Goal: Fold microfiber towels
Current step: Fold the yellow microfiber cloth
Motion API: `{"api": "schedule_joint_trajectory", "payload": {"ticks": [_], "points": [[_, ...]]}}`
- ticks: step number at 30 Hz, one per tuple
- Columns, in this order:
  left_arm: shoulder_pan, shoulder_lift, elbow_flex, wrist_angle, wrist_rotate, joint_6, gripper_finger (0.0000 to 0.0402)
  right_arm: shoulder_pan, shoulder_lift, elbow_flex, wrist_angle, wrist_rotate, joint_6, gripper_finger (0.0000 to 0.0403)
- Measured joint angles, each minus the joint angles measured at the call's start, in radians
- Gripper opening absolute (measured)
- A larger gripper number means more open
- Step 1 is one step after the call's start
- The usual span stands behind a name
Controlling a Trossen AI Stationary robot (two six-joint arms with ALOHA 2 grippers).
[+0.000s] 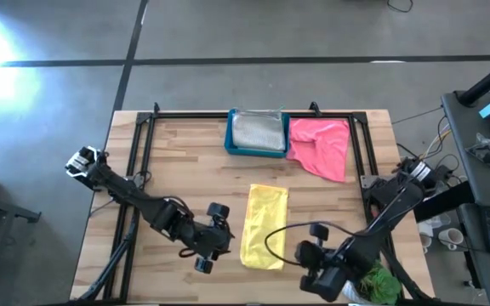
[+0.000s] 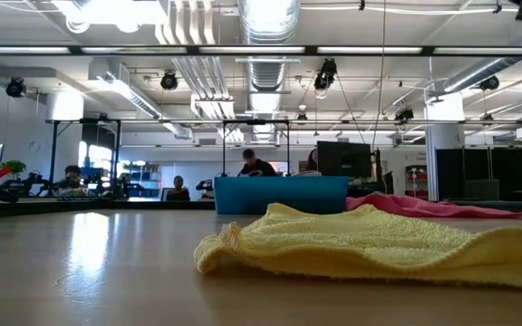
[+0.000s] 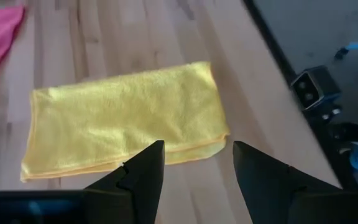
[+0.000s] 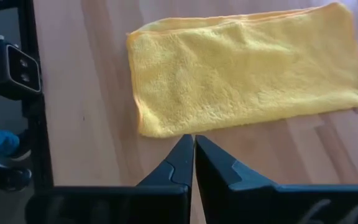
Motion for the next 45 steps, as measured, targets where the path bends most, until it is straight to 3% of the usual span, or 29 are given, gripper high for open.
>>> {"api": "schedule_joint_trajectory", "payload": {"ticks": [9, 21, 27, 45], "points": [[-0.006, 0.065, -0.009, -0.009, 0.061, -0.004, 0.0176, -0.006, 0.008, -0.083, 0.195, -0.004, -0.049, 0.0037], [-0.011, 0.199, -0.007, 0.001, 0.115, -0.002, 0.0176, -0.018, 0.009, -0.085, 0.279, -0.033, -0.200, 0.0148], [-0.011, 0.274, -0.005, 0.122, 0.115, 0.020, 0.0176, -0.019, 0.011, -0.086, 0.313, -0.032, -0.312, 0.0189], [-0.006, 0.404, -0.006, 0.294, 0.108, 0.128, 0.0176, -0.054, 0.214, -0.051, 0.393, -0.081, -0.378, 0.0199]]}}
